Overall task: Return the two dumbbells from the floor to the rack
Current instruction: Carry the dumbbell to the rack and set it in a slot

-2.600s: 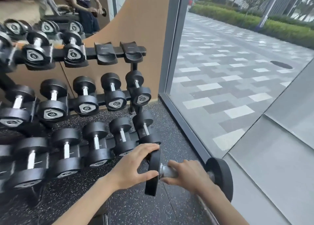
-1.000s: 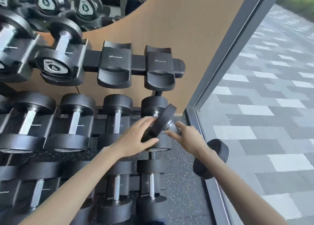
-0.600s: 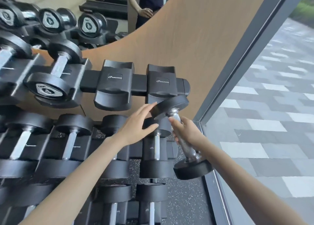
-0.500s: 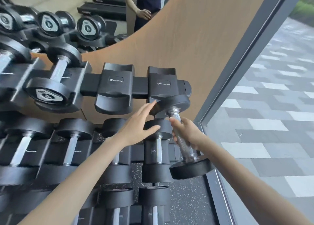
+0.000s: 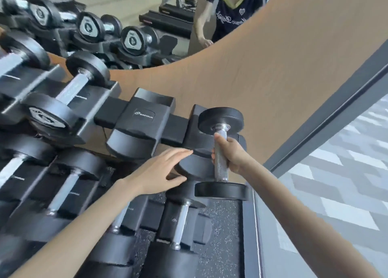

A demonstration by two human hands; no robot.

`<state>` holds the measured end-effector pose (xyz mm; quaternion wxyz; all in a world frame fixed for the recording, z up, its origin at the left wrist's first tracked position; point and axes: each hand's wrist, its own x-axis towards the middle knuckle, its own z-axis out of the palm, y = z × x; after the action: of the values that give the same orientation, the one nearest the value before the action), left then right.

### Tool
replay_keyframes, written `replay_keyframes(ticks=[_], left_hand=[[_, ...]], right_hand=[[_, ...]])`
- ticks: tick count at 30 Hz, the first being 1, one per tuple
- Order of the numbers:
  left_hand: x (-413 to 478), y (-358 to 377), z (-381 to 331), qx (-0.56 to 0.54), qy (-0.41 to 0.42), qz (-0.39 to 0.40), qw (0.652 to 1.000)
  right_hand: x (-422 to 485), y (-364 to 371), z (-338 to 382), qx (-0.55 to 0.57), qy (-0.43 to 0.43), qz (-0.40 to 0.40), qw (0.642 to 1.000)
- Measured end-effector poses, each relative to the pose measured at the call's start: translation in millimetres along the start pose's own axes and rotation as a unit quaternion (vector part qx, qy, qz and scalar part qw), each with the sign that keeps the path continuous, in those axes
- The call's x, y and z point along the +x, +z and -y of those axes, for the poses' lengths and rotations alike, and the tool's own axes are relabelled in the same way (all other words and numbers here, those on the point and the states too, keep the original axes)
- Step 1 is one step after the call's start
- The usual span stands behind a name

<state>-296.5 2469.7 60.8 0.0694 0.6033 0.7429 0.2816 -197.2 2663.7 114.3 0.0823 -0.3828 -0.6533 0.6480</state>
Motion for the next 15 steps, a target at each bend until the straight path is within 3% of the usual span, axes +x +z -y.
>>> replay_keyframes(ticks=[4,7,10,15], left_hand=[[19,29,-28,-0.140,-0.052,-0.023,0.989],[51,53,-34,-0.199,-0.125,-0.130,0.963],[73,63,-31,-0.208,-0.168,-0.196,0.944],[74,60,-18,-0.170,-0.174,-0.188,0.952]], right_hand=[[49,-15,29,0.013,0.004,0.022,1.000],[84,-19,39,0.009,-0.001,0.051,0.999],[100,-21,40,0.048,0.040,0.062,0.996],[114,-16,29,0.102,0.082,0.064,0.989]])
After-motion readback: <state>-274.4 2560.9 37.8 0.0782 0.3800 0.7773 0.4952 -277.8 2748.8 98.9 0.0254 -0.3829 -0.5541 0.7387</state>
